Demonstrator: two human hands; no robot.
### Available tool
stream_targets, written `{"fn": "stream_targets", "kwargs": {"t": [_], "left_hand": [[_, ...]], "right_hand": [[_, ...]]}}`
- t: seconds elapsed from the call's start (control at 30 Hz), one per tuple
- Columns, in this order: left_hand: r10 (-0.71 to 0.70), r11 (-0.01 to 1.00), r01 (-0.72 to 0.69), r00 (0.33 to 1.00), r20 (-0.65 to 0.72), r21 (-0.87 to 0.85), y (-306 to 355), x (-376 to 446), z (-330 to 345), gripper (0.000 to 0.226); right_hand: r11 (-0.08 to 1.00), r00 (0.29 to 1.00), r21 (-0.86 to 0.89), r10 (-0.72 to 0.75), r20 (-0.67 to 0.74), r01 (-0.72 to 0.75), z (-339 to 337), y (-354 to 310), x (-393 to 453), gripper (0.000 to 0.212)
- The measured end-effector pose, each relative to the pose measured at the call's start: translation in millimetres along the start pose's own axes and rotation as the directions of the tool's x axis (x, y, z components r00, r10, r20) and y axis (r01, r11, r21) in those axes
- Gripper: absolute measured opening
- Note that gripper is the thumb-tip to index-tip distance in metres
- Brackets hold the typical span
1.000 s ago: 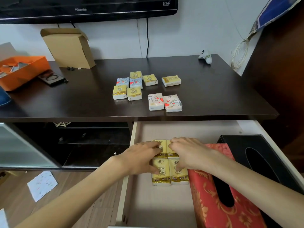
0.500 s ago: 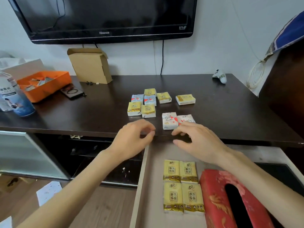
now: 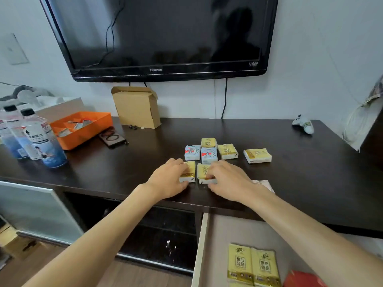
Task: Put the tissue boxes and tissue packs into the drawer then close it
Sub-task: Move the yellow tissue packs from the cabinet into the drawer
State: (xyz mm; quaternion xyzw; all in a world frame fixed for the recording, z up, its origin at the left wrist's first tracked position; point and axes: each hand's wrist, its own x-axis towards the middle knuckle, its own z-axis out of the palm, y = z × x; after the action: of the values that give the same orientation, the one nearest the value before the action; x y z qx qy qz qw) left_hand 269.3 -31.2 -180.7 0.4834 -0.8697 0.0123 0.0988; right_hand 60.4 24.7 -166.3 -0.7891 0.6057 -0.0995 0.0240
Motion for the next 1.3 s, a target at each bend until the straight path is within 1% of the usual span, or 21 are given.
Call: {"fn": "stream_targets", "kwargs": {"t": [0.1,0.13,0.17,0.23,0.3,0.37,0.43,0.5,0.6,0.67,0.73,0.8,0.87,0.97,1.07,1.2,1.3], "left_hand": [[0.044,0.999,-0.044,0.998,0.046,0.007,-5,-11,-9,0.033],[0.054,0.999,-0.053,0.996,0.074,-0.005,-6,-13,-12,0.03],[0.056,0.998,-0.052,0.992,0.115,-0.036,-6,-14,-14,0.028],[0.034,0.994,-0.011,0.977,0.209,-0.111,-5,-14,-21,0.028],[0.016,0.993,0.014,0.966,0.257,-0.113,-3,-15,-26,0.032],[0.016,0.997,0.004,0.967,0.253,-0.078,2,-19,-30,0.034],[0.006,0.998,0.006,0.979,0.204,-0.056,9,-30,-32,0.036],[-0.005,0.994,0.02,0.989,0.146,-0.103,16,-44,-35,0.04],[0.014,0.975,0.005,0.996,0.085,-0.221,31,-73,-42,0.045],[0.049,0.957,-0.026,0.996,0.074,-0.288,45,-97,-48,0.046],[0.091,0.945,-0.064,0.993,0.069,-0.322,60,-122,-50,0.046],[0.139,0.939,-0.11,0.988,0.069,-0.327,78,-146,-48,0.048],[0.194,0.938,-0.155,0.976,0.1,-0.311,95,-168,-42,0.049],[0.3,0.93,-0.253,0.942,0.153,-0.266,119,-195,-24,0.05],[0.393,0.904,-0.349,0.905,0.161,-0.247,135,-218,-4,0.051],[0.471,0.871,-0.429,0.867,0.162,-0.237,143,-228,17,0.053],[0.532,0.836,-0.484,0.829,0.169,-0.256,149,-229,26,0.053]], "right_hand": [[0.995,0.998,0.077,-0.069,-0.01,0.069,-1,4,-5,0.015],[0.991,0.996,0.1,-0.089,0.016,0.087,-3,6,-5,0.012],[0.988,0.993,0.125,-0.099,0.058,0.091,-6,8,-5,0.014],[0.983,0.986,0.18,-0.075,0.147,0.048,-8,9,-2,0.023],[0.985,0.982,0.17,-0.049,0.184,0.018,-11,7,-1,0.026],[0.993,0.982,0.103,-0.075,0.173,0.057,-14,1,-5,0.028],[0.993,0.986,0.058,-0.109,0.13,0.102,-21,-6,-19,0.029],[0.991,0.993,0.093,-0.105,0.06,0.099,-29,-12,-39,0.033],[0.973,0.997,0.218,-0.071,-0.012,0.072,-39,-13,-81,0.04],[0.958,0.998,0.278,-0.069,0.004,0.065,-41,-9,-117,0.044],[0.95,0.997,0.311,-0.051,0.065,0.029,-39,-5,-154,0.046],[0.954,0.992,0.3,-0.016,0.126,-0.022,-33,0,-188,0.049],[0.966,0.984,0.257,-0.007,0.177,-0.04,-24,1,-217,0.053],[0.984,0.969,0.178,-0.018,0.248,-0.027,-9,-2,-253,0.056],[0.996,0.954,0.091,-0.045,0.296,0.018,1,-5,-280,0.055],[0.993,0.943,0.077,-0.113,0.313,0.093,4,-8,-297,0.047],[0.992,0.941,0.059,-0.128,0.314,0.115,5,-11,-298,0.045]]}}
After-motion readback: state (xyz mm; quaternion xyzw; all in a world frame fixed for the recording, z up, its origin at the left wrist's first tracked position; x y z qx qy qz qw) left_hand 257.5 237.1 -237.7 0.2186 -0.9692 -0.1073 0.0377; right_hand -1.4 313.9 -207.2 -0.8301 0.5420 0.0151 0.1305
